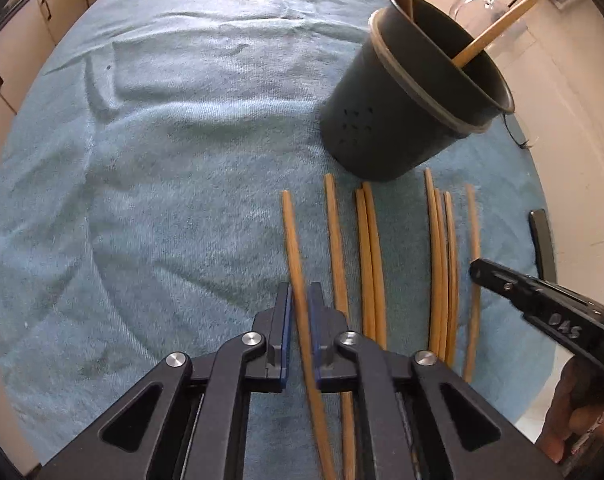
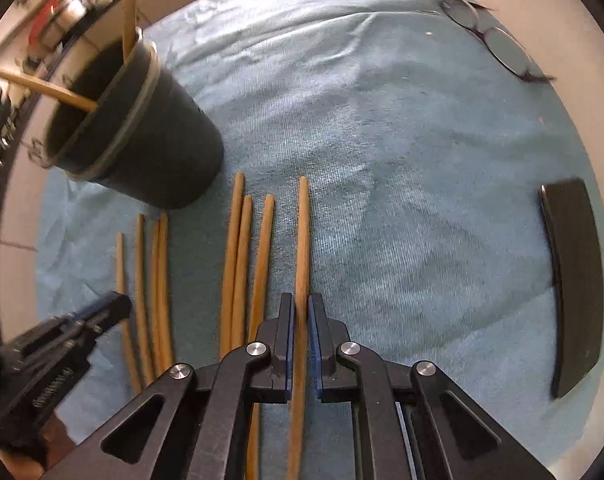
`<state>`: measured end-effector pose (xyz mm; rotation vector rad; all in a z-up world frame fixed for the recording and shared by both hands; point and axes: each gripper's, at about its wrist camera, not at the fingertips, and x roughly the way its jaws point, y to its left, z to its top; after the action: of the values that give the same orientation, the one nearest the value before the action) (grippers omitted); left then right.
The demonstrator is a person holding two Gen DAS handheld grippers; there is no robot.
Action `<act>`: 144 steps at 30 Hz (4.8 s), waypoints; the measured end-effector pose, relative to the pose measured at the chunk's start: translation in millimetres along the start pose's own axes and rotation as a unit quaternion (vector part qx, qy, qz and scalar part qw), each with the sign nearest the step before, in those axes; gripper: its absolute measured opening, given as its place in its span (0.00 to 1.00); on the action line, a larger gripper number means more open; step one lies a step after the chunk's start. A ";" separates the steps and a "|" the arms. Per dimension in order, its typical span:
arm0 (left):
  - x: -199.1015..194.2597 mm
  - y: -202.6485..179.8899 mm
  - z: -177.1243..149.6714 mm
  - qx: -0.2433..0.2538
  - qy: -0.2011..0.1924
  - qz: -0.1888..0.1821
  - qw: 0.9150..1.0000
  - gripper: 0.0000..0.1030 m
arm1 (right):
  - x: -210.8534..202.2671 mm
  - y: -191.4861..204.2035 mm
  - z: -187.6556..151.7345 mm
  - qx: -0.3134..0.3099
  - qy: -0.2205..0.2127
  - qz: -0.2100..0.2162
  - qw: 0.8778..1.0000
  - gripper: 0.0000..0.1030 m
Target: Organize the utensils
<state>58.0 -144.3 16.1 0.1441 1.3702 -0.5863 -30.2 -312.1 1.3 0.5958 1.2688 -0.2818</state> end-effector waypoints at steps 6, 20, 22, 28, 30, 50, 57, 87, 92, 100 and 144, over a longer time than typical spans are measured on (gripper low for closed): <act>-22.6 12.9 -17.1 -0.007 -0.045 -0.013 0.999 0.07 | -53.6 -1.9 -22.7 0.010 -0.088 0.024 0.996 0.07; -116.6 10.4 -44.9 -0.007 -0.183 -0.010 0.983 0.06 | -127.9 9.6 -70.0 -0.037 -0.209 0.041 0.976 0.07; -126.8 3.1 -50.3 -0.009 -0.192 -0.002 0.981 0.06 | -130.9 8.1 -70.5 -0.047 -0.212 0.053 0.975 0.07; -145.9 -12.3 -58.3 -0.022 -0.217 0.018 0.976 0.06 | -139.0 -9.2 -62.0 -0.061 -0.222 0.093 0.969 0.07; -149.4 -18.1 -62.0 -0.024 -0.221 0.027 0.975 0.06 | -141.5 -15.8 -60.2 -0.063 -0.222 0.105 0.967 0.07; -195.8 -36.9 -71.0 -0.041 -0.256 0.047 0.965 0.06 | -181.0 -65.8 -52.4 -0.034 -0.261 0.167 0.950 0.07; -215.5 -45.2 -56.3 -0.032 -0.268 0.033 0.962 0.06 | -195.9 -81.9 -51.5 -0.011 -0.271 0.174 0.947 0.07; -263.5 -52.2 62.8 -0.047 -0.307 -0.022 0.950 0.06 | -233.0 -43.3 44.3 0.008 -0.285 0.212 0.935 0.07; -253.6 -52.5 74.4 -0.051 -0.304 -0.025 0.951 0.06 | -223.8 -32.6 64.4 0.017 -0.281 0.215 0.935 0.07; -234.9 -42.8 85.7 -0.041 -0.279 -0.018 0.959 0.06 | -210.9 -17.0 80.0 0.009 -0.276 0.209 0.938 0.07; 59.9 -16.9 227.1 0.079 0.024 0.020 0.996 0.06 | -248.6 -63.9 -1.8 0.071 -0.302 0.140 0.940 0.07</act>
<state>254.3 -274.3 12.3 0.3141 1.3643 -0.6609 -136.5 -393.8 220.1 0.7348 0.5646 -0.2900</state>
